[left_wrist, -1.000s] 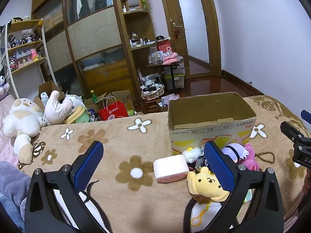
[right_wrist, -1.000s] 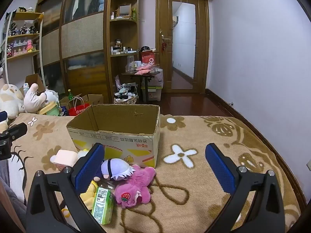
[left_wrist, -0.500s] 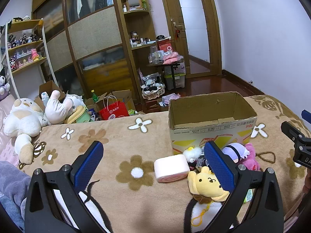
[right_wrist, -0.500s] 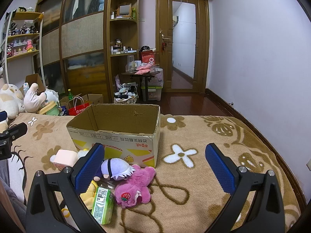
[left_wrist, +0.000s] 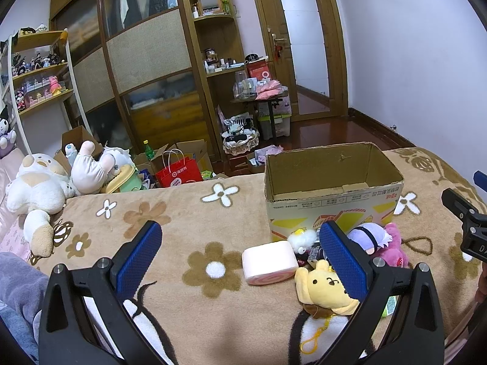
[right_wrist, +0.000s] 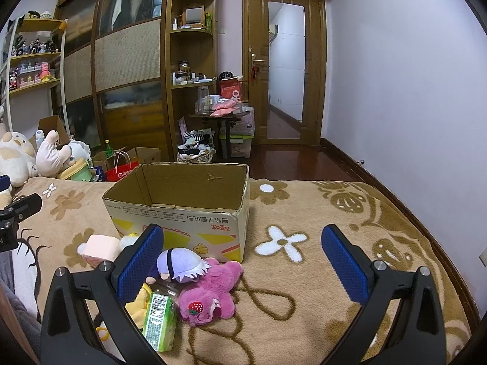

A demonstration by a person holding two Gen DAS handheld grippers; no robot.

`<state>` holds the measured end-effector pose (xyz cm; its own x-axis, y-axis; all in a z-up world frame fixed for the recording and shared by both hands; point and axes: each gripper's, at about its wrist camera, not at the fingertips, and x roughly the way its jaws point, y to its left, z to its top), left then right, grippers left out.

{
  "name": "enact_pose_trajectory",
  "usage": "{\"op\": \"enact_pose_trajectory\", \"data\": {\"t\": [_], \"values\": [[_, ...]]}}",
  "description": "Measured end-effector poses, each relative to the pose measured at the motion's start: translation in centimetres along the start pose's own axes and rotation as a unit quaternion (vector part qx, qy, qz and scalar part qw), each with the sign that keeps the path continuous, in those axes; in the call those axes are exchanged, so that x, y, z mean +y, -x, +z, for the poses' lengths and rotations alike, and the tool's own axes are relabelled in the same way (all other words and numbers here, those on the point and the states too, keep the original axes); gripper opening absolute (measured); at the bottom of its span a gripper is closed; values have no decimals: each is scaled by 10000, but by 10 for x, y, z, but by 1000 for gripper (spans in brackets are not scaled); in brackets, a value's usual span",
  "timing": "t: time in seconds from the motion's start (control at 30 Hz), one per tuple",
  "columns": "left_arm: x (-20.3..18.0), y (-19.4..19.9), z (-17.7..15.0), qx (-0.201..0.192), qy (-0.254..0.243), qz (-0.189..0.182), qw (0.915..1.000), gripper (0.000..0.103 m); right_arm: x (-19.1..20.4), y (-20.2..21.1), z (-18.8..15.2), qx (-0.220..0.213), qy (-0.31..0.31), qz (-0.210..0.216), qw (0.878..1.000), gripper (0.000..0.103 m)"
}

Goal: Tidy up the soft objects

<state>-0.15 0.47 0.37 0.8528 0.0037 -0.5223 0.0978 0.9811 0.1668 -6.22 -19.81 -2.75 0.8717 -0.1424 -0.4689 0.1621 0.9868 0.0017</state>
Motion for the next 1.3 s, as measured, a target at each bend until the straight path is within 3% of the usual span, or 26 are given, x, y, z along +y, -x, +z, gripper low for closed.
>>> {"op": "enact_pose_trajectory", "data": {"t": [0.37, 0.7, 1.3], "values": [[1, 0, 0, 32, -16, 13, 10000, 102, 1, 2, 3, -1, -6, -6, 10000, 103], [10, -17, 5, 374, -1, 8, 9993, 102, -3, -10, 8, 117, -99, 51, 9999, 103], [-15, -99, 16, 1431, -246, -106, 9894, 102, 3, -78, 5, 747, -291, 319, 9963, 103]]}}
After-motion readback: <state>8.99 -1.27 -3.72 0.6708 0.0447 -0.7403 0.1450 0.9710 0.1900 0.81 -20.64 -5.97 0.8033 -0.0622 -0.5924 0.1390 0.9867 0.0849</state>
